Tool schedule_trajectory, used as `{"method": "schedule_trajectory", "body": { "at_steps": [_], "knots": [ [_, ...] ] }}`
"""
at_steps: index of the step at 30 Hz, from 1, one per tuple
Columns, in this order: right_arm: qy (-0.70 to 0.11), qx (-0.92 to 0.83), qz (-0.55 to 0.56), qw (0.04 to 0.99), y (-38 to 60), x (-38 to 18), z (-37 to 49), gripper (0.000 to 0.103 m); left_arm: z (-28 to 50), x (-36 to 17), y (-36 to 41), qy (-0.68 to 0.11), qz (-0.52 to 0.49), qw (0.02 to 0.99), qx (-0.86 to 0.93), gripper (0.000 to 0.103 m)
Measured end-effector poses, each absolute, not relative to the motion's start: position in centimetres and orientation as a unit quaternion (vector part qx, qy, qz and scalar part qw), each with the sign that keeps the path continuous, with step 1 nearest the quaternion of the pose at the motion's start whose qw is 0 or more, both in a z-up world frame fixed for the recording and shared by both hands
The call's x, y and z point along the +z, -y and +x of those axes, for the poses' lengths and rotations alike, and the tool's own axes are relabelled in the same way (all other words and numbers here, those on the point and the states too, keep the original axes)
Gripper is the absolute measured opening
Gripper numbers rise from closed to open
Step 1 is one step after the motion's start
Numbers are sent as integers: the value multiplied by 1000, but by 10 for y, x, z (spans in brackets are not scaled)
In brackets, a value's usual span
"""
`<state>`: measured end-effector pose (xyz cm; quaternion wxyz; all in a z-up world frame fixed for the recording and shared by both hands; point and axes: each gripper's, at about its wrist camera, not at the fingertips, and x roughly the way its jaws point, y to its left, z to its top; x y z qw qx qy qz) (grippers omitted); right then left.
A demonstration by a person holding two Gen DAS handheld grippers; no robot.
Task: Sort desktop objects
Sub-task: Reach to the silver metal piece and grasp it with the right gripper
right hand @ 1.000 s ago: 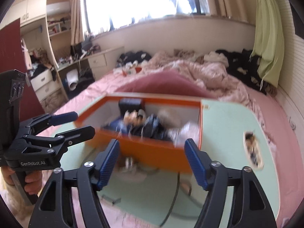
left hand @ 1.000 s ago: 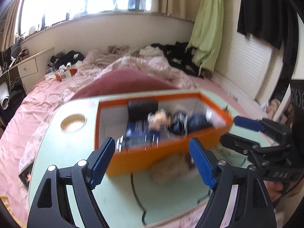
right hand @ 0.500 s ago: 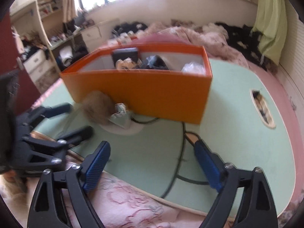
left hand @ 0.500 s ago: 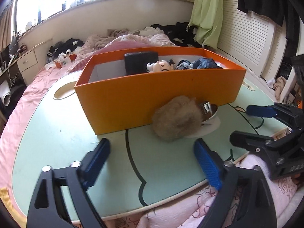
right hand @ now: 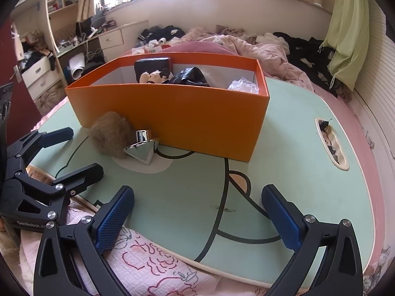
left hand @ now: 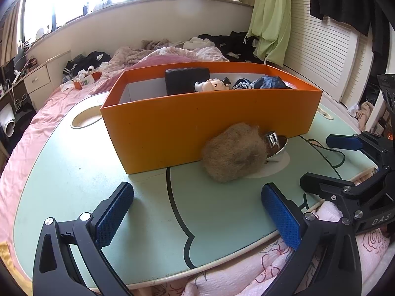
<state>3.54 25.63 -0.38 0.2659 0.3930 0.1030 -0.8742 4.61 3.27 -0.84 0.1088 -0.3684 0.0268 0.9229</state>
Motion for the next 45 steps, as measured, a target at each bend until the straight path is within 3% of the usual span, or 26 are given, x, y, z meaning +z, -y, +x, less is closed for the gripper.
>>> {"method": "schedule_trajectory", "body": {
  "at_steps": [14,20,23,27,32,34,45],
  "knots": [
    [-104,-878,391,258,-256,2,34,103,46,-8,-31,-26,-365,108,924,103],
    [-87,-877,364,300,-245,24,35,97,46,-8,-30,-26,-365,109,924,103],
    [-84,-865,375,323,-231,29,31,89,46,-8,-30,-26,-365,109,924,103],
    [-99,-846,411,326,-210,20,19,67,46,-8,-30,-25,-365,109,924,103],
    [-94,-833,429,335,-205,15,11,56,46,-8,-30,-25,-365,109,924,103],
    [-95,-833,426,341,-204,15,13,36,46,-8,-30,-26,-365,109,924,103],
    [-57,-878,338,332,-232,28,47,36,45,-8,-29,-25,-365,109,924,103]
  ]
}}
